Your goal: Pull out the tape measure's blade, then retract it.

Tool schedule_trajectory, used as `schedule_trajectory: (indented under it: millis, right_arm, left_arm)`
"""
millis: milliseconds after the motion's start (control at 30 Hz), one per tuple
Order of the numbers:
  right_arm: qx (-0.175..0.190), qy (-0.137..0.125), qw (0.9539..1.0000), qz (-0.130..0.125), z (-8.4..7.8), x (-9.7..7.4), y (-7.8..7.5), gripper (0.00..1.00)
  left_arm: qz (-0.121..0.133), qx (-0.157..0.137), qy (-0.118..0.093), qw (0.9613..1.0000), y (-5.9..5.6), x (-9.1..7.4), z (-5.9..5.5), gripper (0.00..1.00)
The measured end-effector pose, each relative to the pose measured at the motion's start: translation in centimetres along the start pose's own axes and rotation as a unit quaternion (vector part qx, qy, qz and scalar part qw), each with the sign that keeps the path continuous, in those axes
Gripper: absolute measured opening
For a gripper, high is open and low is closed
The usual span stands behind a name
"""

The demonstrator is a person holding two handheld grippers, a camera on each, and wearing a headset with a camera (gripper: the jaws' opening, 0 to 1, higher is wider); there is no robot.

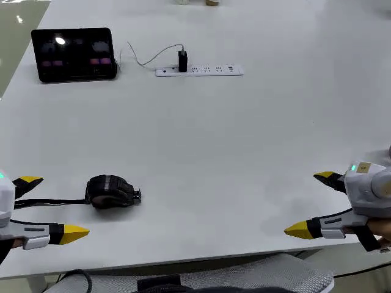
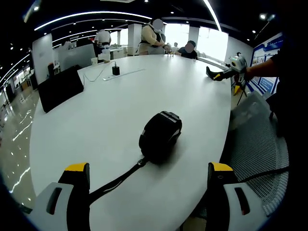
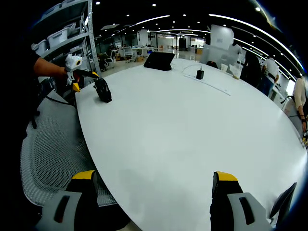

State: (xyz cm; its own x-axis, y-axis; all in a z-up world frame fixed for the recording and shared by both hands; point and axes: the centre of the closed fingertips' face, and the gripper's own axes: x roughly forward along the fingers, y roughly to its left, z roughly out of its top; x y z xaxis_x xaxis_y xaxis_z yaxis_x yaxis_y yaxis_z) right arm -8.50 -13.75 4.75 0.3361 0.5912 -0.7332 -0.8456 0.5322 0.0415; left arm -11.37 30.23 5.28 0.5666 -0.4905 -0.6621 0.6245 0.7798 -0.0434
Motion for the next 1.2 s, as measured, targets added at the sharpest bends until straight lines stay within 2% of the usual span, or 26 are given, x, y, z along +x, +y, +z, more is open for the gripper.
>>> schedule_trajectory:
  millis: [467,633,933,967,1100,1200]
  right_arm:
    - [-0.010,0.004,0.9999,0.010,-0.3,0.6,0.0,0.99]
    - [-0.026,0.001,0.9995,0.020,0.4,1.1,0.2,0.99]
    - [-0.048,-0.001,0.9985,0.026,1.9,1.8,0.2,0.99]
    - [-0.051,-0.002,0.9983,0.027,2.2,1.9,0.2,0.99]
    - [-0.060,-0.003,0.9977,0.031,3.0,2.5,0.2,0.99]
    - [-0.064,-0.005,0.9973,0.034,3.8,2.8,0.1,0.99]
  left_arm:
    - [0.005,0.013,0.001,0.9999,0.0,-0.2,-0.1,0.99]
    - [-0.001,0.041,0.005,0.9991,-0.3,0.2,0.2,0.99]
    - [-0.003,0.069,0.011,0.9975,0.5,0.6,0.8,0.99]
    - [-0.003,0.073,0.017,0.9971,0.7,0.6,0.8,0.99]
    - [-0.005,0.081,0.021,0.9965,1.0,0.7,1.2,0.99]
    - [-0.008,0.092,0.038,0.9950,1.3,0.9,1.2,0.99]
